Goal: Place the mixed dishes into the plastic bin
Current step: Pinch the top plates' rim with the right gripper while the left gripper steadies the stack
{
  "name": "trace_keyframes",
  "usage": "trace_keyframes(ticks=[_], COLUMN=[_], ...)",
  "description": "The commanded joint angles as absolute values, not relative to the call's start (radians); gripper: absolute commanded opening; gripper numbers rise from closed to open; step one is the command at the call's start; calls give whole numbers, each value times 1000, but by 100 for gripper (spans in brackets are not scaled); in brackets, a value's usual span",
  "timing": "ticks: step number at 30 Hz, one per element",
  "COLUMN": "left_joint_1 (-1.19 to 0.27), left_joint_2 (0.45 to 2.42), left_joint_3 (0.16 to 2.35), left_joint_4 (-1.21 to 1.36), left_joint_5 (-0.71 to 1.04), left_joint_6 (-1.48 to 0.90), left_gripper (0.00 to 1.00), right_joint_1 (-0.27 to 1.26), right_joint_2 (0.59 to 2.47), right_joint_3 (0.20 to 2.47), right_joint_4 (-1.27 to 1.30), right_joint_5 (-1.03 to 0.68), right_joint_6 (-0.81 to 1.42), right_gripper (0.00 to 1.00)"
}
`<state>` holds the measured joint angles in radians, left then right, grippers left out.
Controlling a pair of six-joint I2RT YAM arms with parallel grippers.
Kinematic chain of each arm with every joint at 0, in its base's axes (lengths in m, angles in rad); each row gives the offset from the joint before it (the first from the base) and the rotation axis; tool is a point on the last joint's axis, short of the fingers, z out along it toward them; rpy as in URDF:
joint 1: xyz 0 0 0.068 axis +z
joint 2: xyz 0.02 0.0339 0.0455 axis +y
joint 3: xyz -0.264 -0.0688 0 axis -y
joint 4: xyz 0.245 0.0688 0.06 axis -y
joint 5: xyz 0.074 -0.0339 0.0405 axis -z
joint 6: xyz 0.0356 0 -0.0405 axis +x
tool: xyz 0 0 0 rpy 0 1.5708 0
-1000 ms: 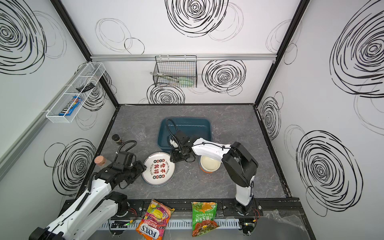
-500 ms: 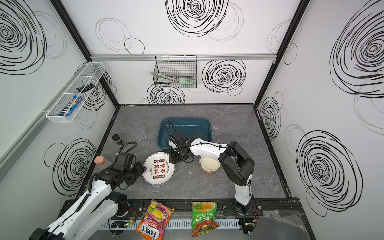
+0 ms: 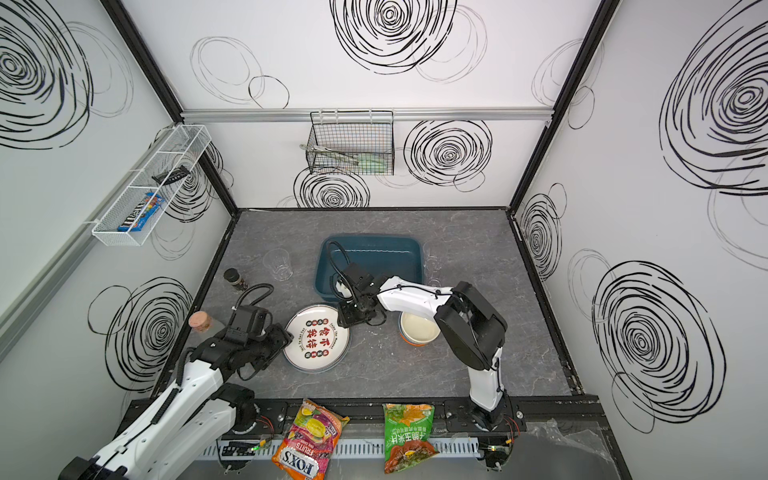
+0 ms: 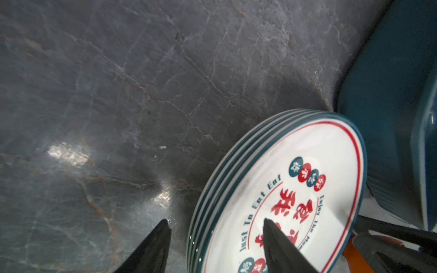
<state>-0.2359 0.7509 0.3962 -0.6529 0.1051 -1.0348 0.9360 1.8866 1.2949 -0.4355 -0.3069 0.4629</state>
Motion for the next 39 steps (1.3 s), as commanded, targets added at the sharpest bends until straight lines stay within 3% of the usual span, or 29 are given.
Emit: trace_keyframes(ticks=[1, 16, 39], left_joint_1=[-242, -242, -242], left_joint_2=[743, 745, 698], left_joint_3=[385, 388, 391], left_joint_4=[-634, -637, -678], left_joint_5=[98, 100, 90], left_joint_6=[-1049, -1049, -1064], left_gripper=[66, 59, 48], right_joint_1=[944, 947, 952], right_joint_2=[1899, 1919, 1944], right_joint_3=[1328, 1347, 1335], right_joint_4=[-454, -465, -440], right_joint_5=[-321, -332, -380], right_joint_6=[457, 445, 442], right_gripper=[38, 28, 22])
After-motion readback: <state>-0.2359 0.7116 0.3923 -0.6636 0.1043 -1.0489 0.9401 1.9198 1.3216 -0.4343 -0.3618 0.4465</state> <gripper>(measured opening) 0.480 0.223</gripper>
